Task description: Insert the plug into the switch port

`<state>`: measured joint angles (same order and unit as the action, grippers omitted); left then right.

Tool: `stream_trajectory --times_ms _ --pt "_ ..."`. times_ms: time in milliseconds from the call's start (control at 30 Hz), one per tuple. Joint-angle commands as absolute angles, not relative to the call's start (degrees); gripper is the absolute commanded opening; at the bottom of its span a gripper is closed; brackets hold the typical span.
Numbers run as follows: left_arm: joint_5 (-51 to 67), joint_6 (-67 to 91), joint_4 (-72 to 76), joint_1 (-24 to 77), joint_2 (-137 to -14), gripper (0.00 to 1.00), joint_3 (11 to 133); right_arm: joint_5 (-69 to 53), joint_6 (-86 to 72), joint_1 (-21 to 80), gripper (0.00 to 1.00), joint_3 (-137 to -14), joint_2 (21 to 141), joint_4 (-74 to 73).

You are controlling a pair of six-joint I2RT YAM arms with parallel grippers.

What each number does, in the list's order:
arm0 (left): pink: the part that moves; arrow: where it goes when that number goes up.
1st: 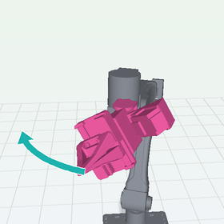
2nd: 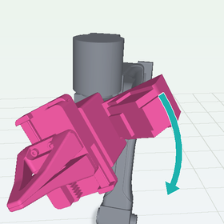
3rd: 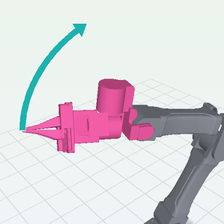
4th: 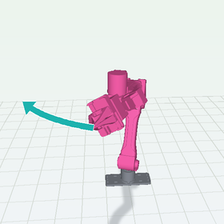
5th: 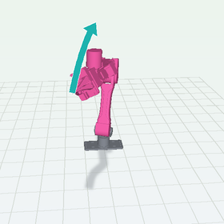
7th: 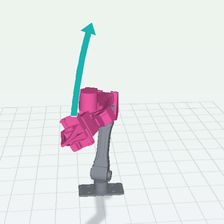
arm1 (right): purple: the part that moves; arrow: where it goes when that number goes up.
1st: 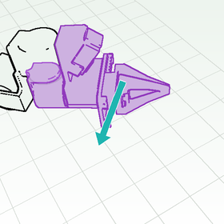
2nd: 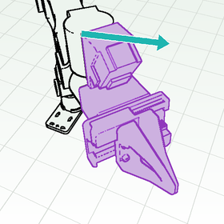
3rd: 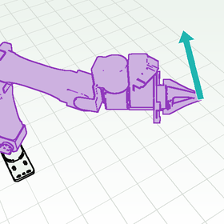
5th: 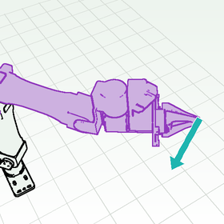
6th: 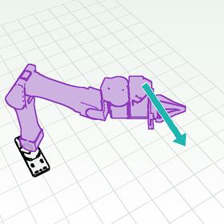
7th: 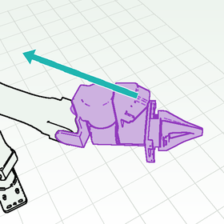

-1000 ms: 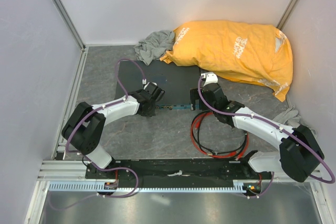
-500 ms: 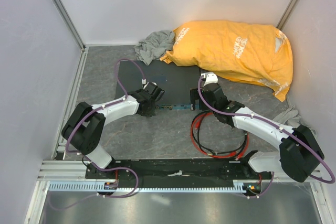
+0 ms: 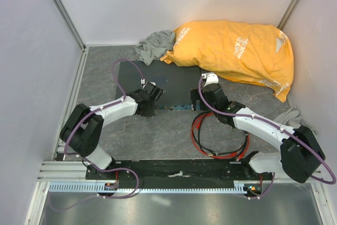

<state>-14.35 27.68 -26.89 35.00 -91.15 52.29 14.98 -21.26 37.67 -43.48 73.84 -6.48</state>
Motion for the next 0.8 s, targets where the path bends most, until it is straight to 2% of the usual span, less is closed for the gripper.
stream_trajectory --times_ms 0,767 --pt "-15.73 29.18 -26.1 34.1 -89.12 0.02 51.59 14.94 -21.45 37.88 0.98 -43.51 72.51 -4.57" --pt "-16.17 28.04 -26.1 34.1 -92.37 0.02 54.58 14.85 -21.62 37.88 0.98 -43.42 72.77 -4.39"
